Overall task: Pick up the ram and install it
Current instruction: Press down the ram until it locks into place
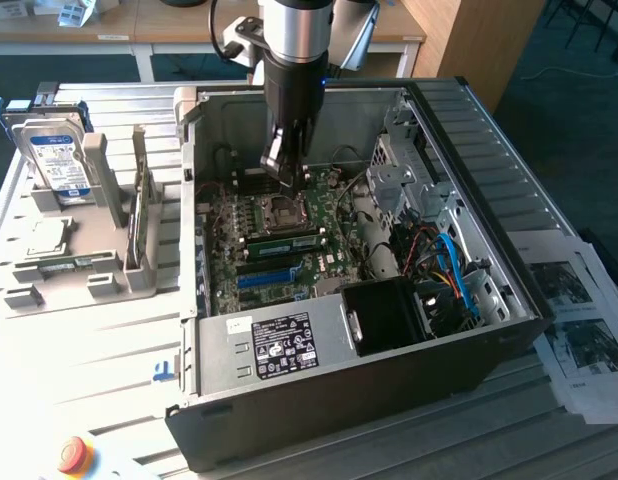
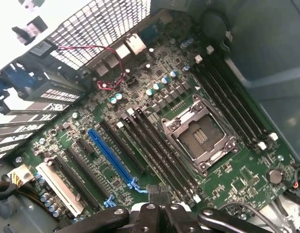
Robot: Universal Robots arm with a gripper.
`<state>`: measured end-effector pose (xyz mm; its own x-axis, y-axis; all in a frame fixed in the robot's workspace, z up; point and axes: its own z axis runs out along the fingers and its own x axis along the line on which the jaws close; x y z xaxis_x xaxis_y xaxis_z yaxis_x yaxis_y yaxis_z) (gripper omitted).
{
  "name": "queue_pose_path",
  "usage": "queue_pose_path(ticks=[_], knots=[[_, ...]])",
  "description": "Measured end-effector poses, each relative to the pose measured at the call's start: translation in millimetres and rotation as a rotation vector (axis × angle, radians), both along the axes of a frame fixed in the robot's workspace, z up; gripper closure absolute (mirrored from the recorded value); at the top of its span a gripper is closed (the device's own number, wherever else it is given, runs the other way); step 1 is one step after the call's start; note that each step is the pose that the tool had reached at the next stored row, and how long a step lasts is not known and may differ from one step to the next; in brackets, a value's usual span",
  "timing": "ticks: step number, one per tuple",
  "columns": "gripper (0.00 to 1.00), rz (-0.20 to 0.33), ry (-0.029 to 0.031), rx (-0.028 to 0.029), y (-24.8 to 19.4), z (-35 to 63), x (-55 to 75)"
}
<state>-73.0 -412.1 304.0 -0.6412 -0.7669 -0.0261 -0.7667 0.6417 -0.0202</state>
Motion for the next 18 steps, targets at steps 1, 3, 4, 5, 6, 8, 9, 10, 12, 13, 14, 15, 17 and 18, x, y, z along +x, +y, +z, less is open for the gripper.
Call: queue_pose_path(ticks=[1, 3, 4, 5, 6, 8, 9, 10, 12, 13, 14, 15, 17, 18], knots=[[0.9, -0.008, -0.0009, 0.0, 0.0, 0.0, 0.0], [0.9, -0.024, -0.0036, 0.0, 0.0, 0.0, -0.1], [0.9, -0.033, -0.005, 0.0, 0.0, 0.0, -0.1], [0.9, -0.042, -0.0065, 0.0001, 0.0, 0.0, 0.0], [0.9, -0.052, -0.0078, 0.0001, 0.0, 0.0, 0.0], [0.9, -0.07, -0.0103, 0.0, 0.0, 0.0, 0.0], [0.9, -0.08, -0.0117, 0.0, 0.0, 0.0, 0.0], [0.9, -0.089, -0.0132, 0.0, 0.0, 0.0, -0.1], [0.9, -0.107, -0.0154, 0.0, 0.0, 0.0, 0.0], [0.9, -0.115, -0.0164, 0.0, 0.0, 0.0, 0.0], [0.9, -0.123, -0.0177, -0.0001, 0.0, 0.0, -0.1], [0.9, -0.131, -0.0191, 0.0, 0.0, 0.0, -0.1], [0.9, -0.148, -0.0225, 0.0001, 0.0, 0.0, -0.1], [0.9, -0.158, -0.0244, 0.0002, 0.0, 0.0, 0.0]])
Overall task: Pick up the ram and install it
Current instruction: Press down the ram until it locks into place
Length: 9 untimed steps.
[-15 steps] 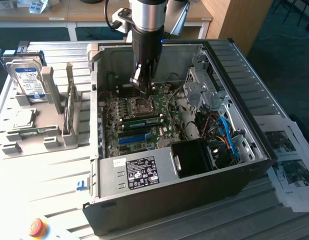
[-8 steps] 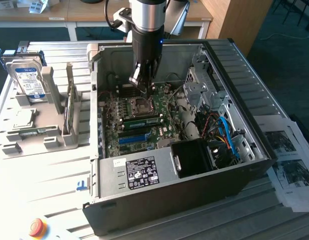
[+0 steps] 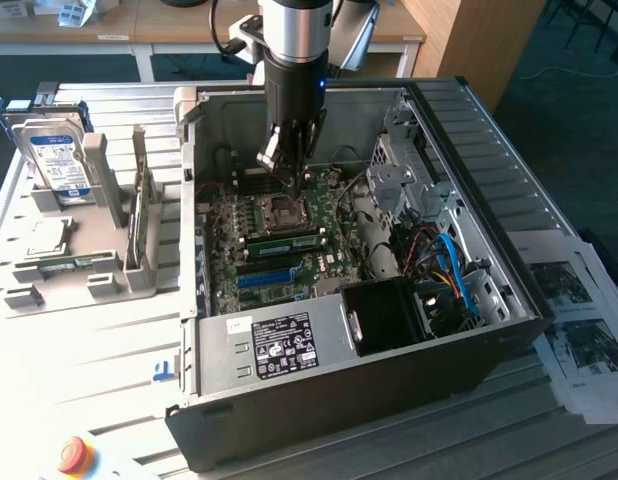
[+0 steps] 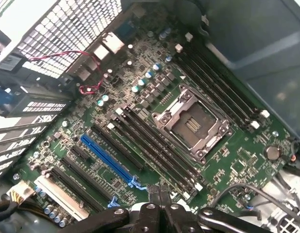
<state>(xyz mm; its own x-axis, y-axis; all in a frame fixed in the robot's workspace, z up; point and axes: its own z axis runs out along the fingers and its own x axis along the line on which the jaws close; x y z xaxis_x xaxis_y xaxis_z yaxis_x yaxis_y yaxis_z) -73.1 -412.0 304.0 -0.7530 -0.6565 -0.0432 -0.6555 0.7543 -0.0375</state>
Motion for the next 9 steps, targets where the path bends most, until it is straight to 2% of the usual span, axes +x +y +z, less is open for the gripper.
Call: queue_pose_path(ticks=[3, 9], knots=[[0.9, -0.026, -0.0045, 0.0, 0.0, 0.0, 0.0], [0.9, -0.037, -0.005, -0.0001, 0.0, 0.0, 0.0]])
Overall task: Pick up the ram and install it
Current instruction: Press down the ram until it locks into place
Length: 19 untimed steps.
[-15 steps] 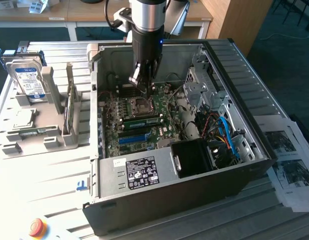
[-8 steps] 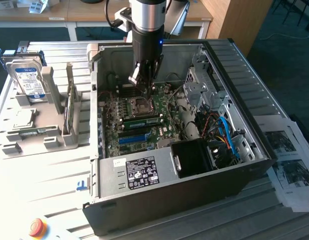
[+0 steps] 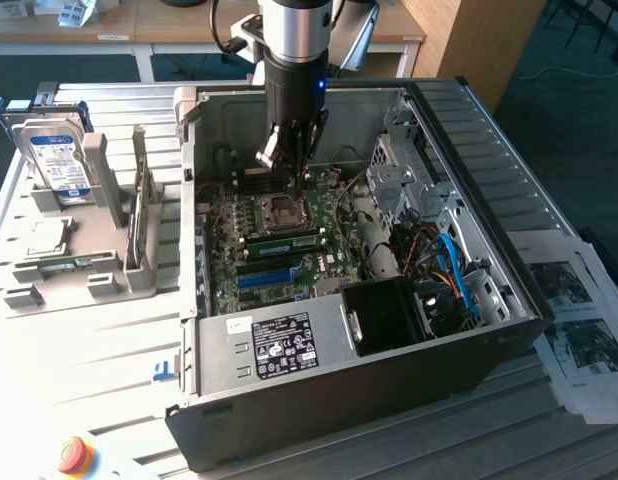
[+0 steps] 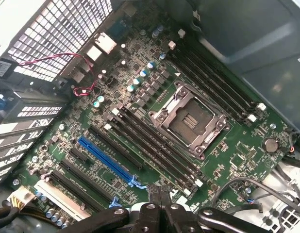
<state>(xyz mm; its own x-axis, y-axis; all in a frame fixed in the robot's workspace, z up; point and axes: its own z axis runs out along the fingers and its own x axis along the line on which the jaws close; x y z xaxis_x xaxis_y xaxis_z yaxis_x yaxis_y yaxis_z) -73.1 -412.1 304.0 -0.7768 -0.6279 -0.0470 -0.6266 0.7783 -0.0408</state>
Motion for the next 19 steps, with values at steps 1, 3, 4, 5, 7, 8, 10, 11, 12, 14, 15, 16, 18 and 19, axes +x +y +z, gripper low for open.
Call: queue_pose_path(ticks=[1, 3, 4, 5, 7, 8, 10, 11, 12, 14, 15, 16, 18, 19], knots=[[0.9, 0.0, 0.0001, 0.0, 0.0, 0.0, 0.0], [0.9, -0.002, 0.0001, 0.0001, 0.0, 0.0, 0.0], [0.9, -0.007, 0.0, 0.0, 0.0, 0.0, 0.0], [0.9, -0.015, 0.0, 0.0001, 0.0, 0.0, 0.0], [0.9, -0.038, 0.0, 0.0001, 0.0, 0.0, 0.0], [0.9, -0.052, 0.0, 0.0001, 0.0, 0.0, 0.0], [0.9, -0.083, 0.0, 0.0, 0.0, 0.0, 0.0], [0.9, -0.098, 0.0, 0.0, 0.0, 0.0, 0.0], [0.9, -0.112, 0.0, 0.0001, 0.0, 0.0, 0.0], [0.9, -0.142, 0.0, 0.0, 0.0, 0.0, 0.0], [0.9, -0.158, 0.0, 0.0, 0.0, 0.0, 0.0], [0.9, -0.174, 0.0, 0.0, 0.0, 0.0, 0.0], [0.9, -0.207, -0.0001, 0.0001, 0.0, -0.2, 0.0], [0.9, -0.224, 0.0, 0.0, 0.0, -0.2, 0.0]])
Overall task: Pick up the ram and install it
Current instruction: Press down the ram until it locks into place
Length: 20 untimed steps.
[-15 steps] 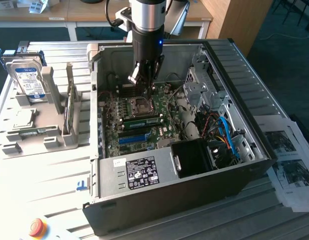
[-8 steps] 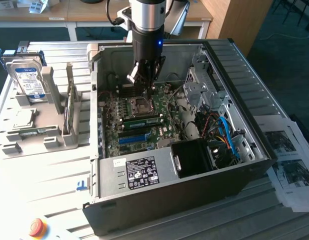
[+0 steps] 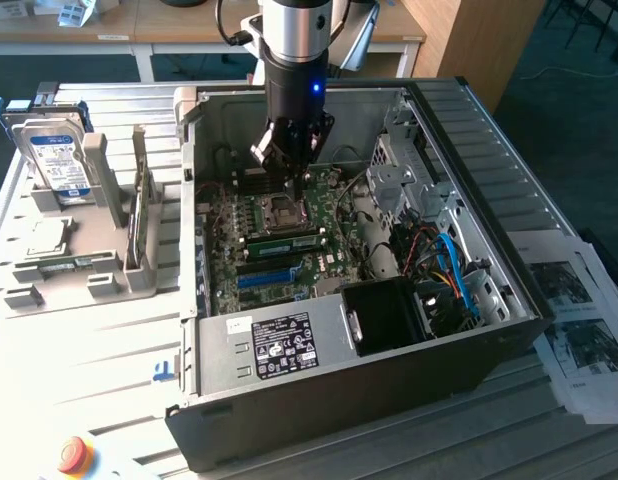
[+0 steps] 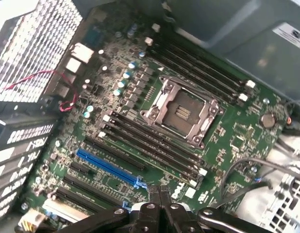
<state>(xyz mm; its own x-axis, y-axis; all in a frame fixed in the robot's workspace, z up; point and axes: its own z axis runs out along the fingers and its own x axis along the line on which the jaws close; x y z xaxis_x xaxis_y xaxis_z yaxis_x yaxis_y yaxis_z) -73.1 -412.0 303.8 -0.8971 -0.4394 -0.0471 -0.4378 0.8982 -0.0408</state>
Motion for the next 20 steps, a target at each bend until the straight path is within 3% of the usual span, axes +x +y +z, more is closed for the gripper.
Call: queue_pose_path(ticks=[11, 16, 18, 20], knots=[[0.9, -0.191, 0.0001, -0.0001, 0.0, -0.7, 0.0], [0.9, -0.197, 0.0, 0.0, 0.0, -0.7, 0.0], [0.9, -0.197, 0.0057, 0.0004, 0.0, -0.7, 0.0], [0.9, -0.198, 0.0178, 0.0025, 0.0, -0.6, 0.0]])
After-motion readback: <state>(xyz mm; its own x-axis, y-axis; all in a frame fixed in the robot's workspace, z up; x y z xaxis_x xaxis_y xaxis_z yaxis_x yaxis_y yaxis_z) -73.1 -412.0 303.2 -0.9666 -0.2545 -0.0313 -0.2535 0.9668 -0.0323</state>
